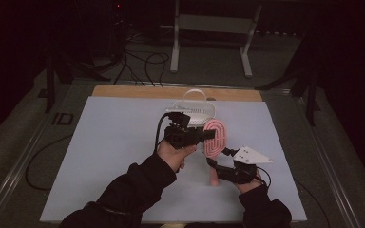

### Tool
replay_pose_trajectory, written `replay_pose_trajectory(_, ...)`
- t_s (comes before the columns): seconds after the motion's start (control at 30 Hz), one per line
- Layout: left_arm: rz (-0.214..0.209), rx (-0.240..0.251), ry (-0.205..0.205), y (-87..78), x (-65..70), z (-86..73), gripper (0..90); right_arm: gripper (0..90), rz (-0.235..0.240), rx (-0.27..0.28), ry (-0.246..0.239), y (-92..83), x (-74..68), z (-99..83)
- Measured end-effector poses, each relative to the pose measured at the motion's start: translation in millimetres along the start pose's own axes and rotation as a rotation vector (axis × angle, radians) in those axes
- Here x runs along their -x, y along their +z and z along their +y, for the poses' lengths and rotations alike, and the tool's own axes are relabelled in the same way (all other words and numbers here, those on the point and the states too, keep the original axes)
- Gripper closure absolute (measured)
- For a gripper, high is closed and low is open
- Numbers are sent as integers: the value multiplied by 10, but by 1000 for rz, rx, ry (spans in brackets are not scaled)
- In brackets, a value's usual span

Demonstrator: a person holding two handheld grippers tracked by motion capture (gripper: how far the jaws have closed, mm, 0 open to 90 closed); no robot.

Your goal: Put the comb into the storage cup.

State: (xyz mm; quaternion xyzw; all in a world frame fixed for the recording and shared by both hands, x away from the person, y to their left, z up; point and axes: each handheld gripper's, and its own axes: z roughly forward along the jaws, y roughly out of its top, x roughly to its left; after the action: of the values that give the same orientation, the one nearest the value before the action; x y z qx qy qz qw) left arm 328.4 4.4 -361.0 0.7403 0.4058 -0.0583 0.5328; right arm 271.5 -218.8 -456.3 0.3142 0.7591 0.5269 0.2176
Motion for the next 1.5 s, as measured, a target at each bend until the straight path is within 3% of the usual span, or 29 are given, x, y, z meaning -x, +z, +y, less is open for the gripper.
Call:
replay_pose_trajectory(0.2,2,9,22,-32,19,52,658,285,9,1,12,-30,-15,14)
replay_pose_trajectory(0.37,10,47,32,-112,20,126,666,232,37,-9,14,-54,-44,24)
replay_pose_trajectory(0.53,19,68,41,-178,2,181,670,128,84,-5,29,-73,-54,28)
replay_pose_trajectory(0.67,31,84,49,-216,-26,218,672,94,138,-3,26,-83,-68,24)
replay_pose_trajectory(0.8,34,110,46,-270,-56,272,673,94,102,-15,11,-90,-93,19)
replay_pose_trajectory(1.13,66,200,32,-444,-184,528,674,94,97,-2,25,-107,-73,6)
replay_pose_trajectory(1.5,105,270,1,-495,-354,724,675,95,90,2,16,-109,-54,-3)
